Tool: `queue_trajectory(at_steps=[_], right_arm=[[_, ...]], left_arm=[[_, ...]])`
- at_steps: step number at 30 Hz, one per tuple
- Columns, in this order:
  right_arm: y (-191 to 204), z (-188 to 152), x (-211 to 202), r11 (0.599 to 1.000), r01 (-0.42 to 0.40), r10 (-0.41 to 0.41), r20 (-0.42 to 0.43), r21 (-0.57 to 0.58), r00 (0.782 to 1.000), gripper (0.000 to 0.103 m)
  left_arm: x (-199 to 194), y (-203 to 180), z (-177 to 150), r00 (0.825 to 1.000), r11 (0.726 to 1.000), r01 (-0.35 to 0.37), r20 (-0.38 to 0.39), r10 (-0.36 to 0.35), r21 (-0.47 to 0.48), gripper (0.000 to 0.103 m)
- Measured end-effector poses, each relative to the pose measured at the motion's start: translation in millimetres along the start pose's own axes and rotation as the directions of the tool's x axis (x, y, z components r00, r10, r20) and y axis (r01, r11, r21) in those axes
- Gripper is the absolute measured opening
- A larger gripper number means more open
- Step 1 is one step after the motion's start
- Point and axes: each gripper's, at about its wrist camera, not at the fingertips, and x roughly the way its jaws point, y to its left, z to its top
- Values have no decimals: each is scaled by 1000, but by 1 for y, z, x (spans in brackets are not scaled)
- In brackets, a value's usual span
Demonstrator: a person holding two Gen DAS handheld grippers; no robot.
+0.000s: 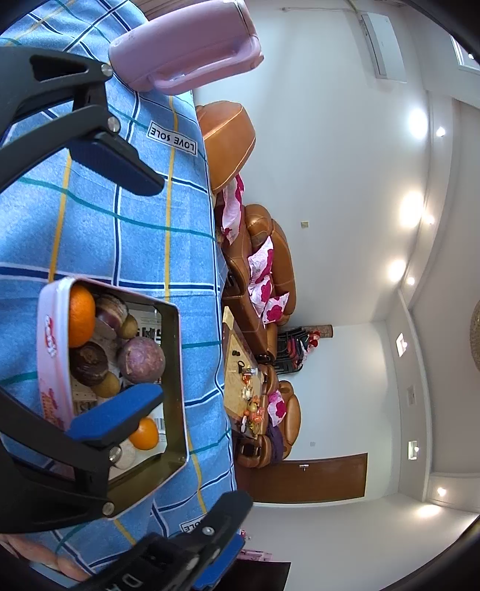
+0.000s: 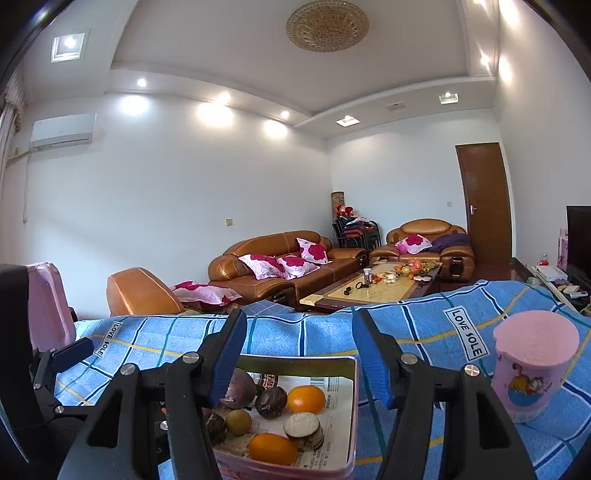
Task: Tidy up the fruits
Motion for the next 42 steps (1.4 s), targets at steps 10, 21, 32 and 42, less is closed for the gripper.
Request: queue_trajectory(at_steps=[10,21,32,42], right_arm=[[21,-2,-27,996,29,-24,58,-89,998,61],[34,-4,-34,989,38,-26,84,-146,996,62],[32,-3,-35,991,38,-27,79,-132,997,62],[31,-3,-33,991,40,-31,73,-127,997,62]], left_arm=[[-19,21,-7,1000,999,4,13,-3,-51,103],[-22,22,-7,1000,998,2,9,-1,-57,103],[-21,21,-6,1000,999,-3,11,4,-54,103],[-21,21,-6,1000,999,-4,11,5,-54,103]])
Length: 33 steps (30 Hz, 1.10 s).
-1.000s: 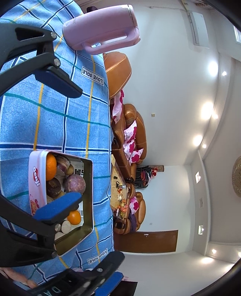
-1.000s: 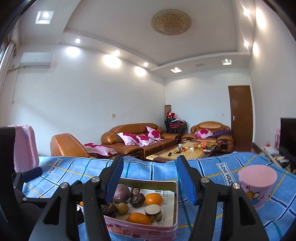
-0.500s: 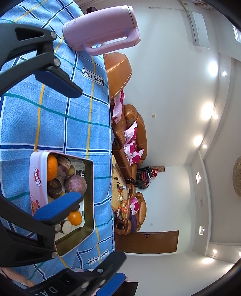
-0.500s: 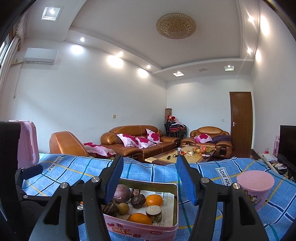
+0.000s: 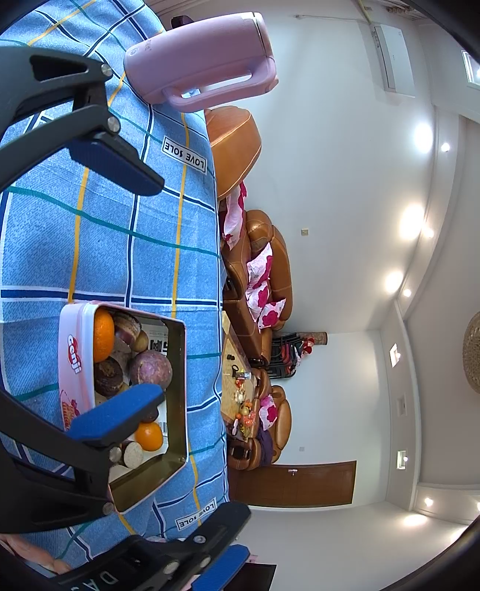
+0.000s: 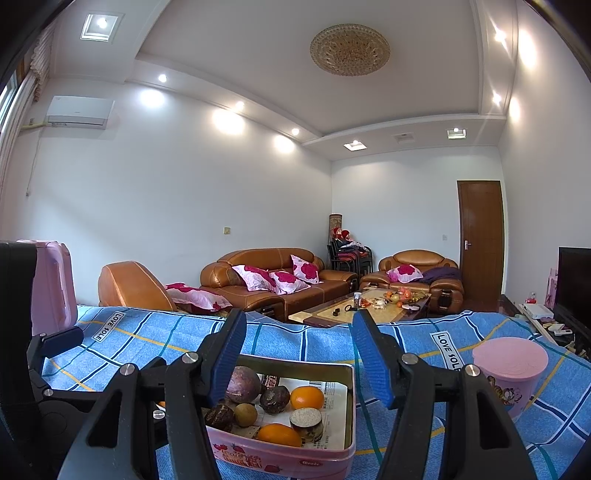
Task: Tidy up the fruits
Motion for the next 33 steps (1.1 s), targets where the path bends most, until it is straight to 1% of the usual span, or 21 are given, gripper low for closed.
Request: queue_trajectory(at_steps=[33], right_arm=[[0,0,0,1000,8,-8,-6,9,1000,62]], left_arm=[[4,4,1,1000,1000,-14,-12,14,-9,103]])
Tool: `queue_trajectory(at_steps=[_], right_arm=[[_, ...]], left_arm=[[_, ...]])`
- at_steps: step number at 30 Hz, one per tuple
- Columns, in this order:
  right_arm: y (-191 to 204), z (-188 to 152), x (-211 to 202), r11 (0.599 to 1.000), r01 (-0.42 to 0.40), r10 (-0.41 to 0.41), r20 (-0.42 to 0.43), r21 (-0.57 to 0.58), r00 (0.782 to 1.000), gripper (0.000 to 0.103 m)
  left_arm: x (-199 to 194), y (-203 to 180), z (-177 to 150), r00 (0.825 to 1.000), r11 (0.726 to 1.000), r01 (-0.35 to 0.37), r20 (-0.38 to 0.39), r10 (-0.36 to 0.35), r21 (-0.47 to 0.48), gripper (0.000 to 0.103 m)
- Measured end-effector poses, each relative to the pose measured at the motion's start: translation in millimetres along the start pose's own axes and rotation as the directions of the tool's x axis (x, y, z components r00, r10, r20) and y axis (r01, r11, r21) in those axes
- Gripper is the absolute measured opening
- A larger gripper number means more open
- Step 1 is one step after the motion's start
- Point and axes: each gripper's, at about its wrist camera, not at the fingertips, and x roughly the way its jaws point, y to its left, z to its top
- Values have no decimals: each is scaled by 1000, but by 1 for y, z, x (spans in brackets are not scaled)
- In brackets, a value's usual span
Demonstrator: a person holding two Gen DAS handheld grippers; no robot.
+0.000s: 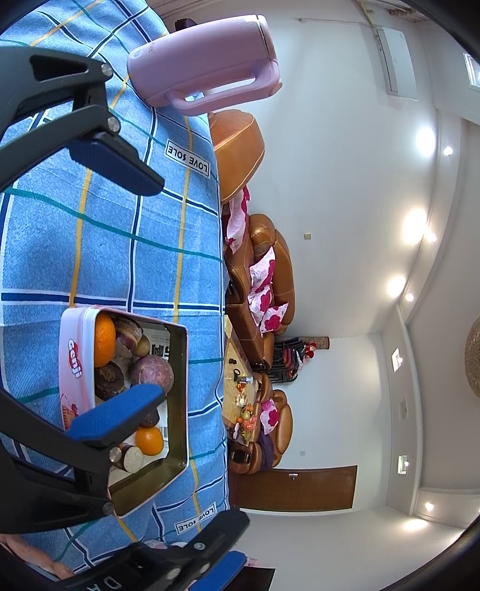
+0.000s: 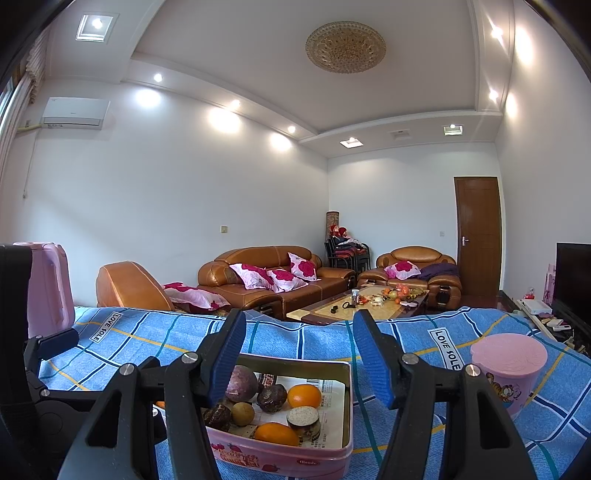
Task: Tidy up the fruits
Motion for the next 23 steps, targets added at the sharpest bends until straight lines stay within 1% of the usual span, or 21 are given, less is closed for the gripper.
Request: queue_trajectory(at_steps=[11,19,23], right_arm=[[0,-1,-1,1000,9,-9,-8,6,1000,62],[-1,-1,1,1000,14,-14,-16,12,1000,62],[-1,-1,2,999,34,-33,-22,16,999,62]], left_arm=[[6,5,0,1000,1000,-3,-19,3,-2,103],[9,6,0,1000,1000,13,-21,-13,4,103],[10,6,0,1000,1000,13,-26,-13,7,103]])
